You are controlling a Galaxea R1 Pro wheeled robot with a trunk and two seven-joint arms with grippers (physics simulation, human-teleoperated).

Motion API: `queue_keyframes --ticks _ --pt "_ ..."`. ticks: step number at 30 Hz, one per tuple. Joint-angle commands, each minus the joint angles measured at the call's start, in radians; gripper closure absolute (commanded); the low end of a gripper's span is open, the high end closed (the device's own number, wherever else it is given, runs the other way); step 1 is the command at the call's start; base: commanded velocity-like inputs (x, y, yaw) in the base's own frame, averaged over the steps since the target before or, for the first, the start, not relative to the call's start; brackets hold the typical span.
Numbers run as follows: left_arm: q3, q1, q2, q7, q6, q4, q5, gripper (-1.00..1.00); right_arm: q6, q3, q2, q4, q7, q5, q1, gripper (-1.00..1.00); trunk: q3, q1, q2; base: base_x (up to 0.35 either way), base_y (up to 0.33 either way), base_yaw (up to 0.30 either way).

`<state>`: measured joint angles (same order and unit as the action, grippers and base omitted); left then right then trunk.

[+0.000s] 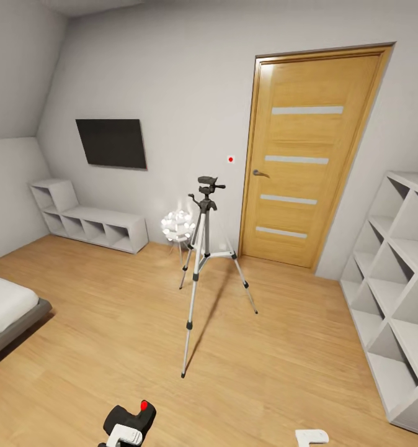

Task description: Attach the digital camera to the camera tripod in the bedroom.

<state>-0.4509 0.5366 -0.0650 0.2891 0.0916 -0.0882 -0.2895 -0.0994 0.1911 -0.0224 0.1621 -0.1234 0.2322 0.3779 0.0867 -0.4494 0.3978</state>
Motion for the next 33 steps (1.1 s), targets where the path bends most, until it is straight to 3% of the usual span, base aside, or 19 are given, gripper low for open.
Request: queue_keyframes --ticks 1,6,15,20,33 --pt "-0.008 0.002 0.001 0.006 0.006 -0.005 -0.01 1.0 -0.003 0.008 -0.001 -0.001 -0.002 0.01 0.001 -1.0 0.002 -0.001 0.002 0.0 0.0 0.0" --pt "-0.008 -0.004 -0.001 0.003 0.005 -0.006 -0.01 1.0 -0.003 0.008 -0.002 -0.001 -0.002 0.01 0.001 -1.0 0.002 -0.001 0.002 0.046 0.0 0.0" --pt "-0.008 -0.02 -0.002 -0.028 0.005 -0.007 -0.01 1.0 -0.003 0.008 -0.002 -0.003 -0.002 0.01 0.001 -1.0 0.002 -0.001 0.002 0.283 0.0 -0.001" --pt "-0.008 -0.023 -0.001 -0.033 0.005 -0.007 -0.009 1.0 -0.005 0.008 -0.001 -0.003 -0.002 0.01 0.001 -1.0 0.002 -0.001 0.002 0.273 0.0 -0.191" --pt "-0.009 -0.023 -0.001 -0.033 0.005 -0.007 -0.007 1.0 -0.005 0.008 -0.001 -0.003 -0.002 0.01 0.001 -1.0 -0.002 -0.001 0.002 0.02 0.0 -0.245"
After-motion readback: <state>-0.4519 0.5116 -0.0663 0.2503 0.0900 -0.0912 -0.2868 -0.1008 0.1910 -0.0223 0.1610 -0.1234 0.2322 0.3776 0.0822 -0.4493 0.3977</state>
